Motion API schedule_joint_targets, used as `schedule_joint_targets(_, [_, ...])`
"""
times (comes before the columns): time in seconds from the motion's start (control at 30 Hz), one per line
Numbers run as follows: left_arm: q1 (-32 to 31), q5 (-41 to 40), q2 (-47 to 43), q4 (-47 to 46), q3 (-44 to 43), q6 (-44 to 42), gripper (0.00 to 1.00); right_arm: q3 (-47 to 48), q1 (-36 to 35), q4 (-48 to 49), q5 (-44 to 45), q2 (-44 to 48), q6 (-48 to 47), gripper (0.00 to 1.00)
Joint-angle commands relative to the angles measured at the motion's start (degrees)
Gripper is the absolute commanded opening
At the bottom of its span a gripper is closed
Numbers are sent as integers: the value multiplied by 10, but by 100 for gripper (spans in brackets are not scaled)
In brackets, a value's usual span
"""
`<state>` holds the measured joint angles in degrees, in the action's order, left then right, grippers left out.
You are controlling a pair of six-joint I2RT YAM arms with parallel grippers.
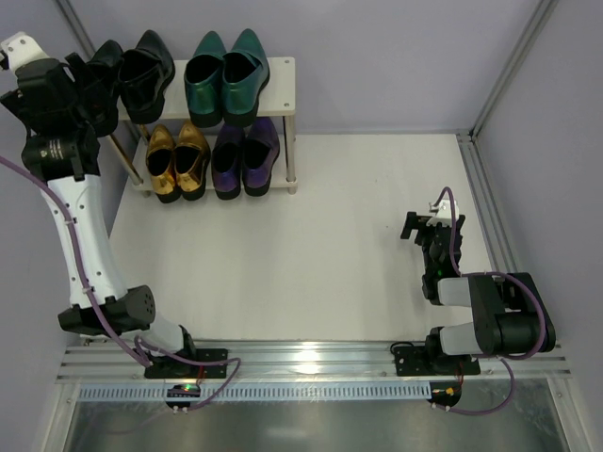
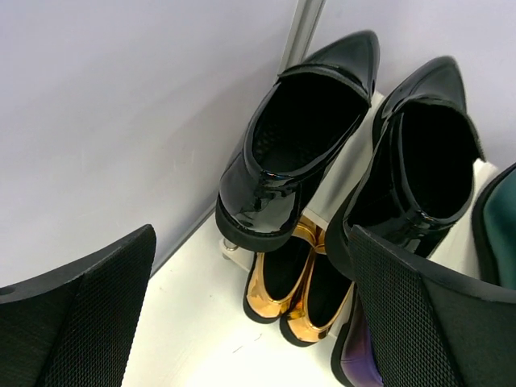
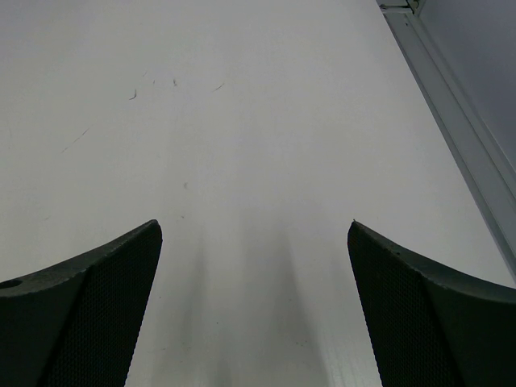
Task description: Place and organize the shoes onto the shoe shelf
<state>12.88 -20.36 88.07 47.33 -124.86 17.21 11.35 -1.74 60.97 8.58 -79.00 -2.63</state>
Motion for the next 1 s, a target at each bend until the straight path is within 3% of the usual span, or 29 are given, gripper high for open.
schedule_joint_targets(0.0, [6,15,6,-32,0,-30,100,5,2,29,-5,7,8,97])
schedule_joint_targets(0.3, [-6,102,-9,-55,34,-46,100,5,2,29,-5,7,8,97])
schedule_joint_targets(0.43, [-44,88,-24,-46,30,-57,100,4,2,29,-6,7,8,97])
schedule_joint_targets(0.63, [-46,66,-63,-47,61,-58,100,4,2,29,-6,8,7,97])
schedule_joint_targets(0.97, [-46,113,-97,-32,95,-28,100,5,2,28,-6,7,8,97])
